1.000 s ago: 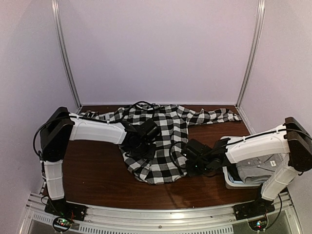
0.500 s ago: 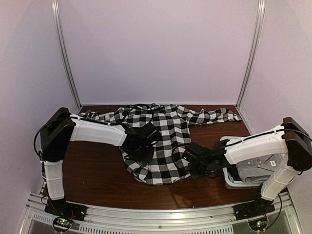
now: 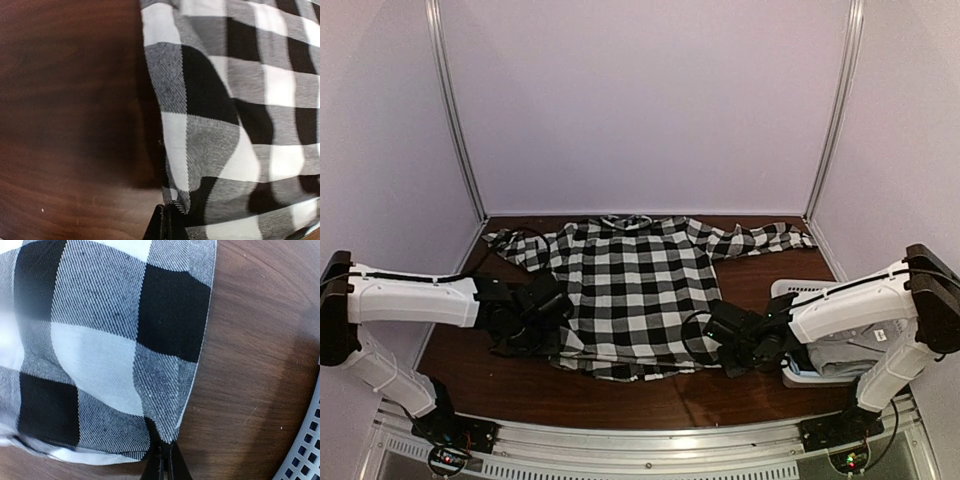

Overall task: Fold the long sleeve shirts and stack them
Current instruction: Flatten out the square-folded shirt at the center of the board, then pick up the sleeve from the corner of the board, then pass from the left arm to the right

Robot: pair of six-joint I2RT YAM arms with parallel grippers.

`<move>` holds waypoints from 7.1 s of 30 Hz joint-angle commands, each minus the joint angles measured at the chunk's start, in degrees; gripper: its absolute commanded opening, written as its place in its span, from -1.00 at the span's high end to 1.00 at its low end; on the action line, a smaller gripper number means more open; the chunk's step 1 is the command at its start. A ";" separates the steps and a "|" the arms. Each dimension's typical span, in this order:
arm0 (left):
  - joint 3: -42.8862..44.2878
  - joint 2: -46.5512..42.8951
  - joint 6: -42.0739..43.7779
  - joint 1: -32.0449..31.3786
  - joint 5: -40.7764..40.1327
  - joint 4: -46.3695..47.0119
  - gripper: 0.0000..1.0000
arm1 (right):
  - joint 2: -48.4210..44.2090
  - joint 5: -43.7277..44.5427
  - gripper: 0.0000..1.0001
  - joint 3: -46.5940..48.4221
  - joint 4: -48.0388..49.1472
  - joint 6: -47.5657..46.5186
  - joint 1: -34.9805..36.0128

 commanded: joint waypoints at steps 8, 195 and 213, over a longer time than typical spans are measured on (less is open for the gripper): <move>-12.99 -13.20 -14.57 -0.08 4.79 -7.41 1.00 | -6.26 -9.82 1.00 0.92 -8.36 -3.39 0.20; 35.29 28.14 16.24 27.30 49.28 33.33 1.00 | 37.54 -32.28 0.09 49.33 44.92 -9.09 -12.86; 23.30 15.38 17.78 27.21 33.48 26.61 0.06 | 39.85 -45.11 1.00 57.48 39.11 -12.15 -16.96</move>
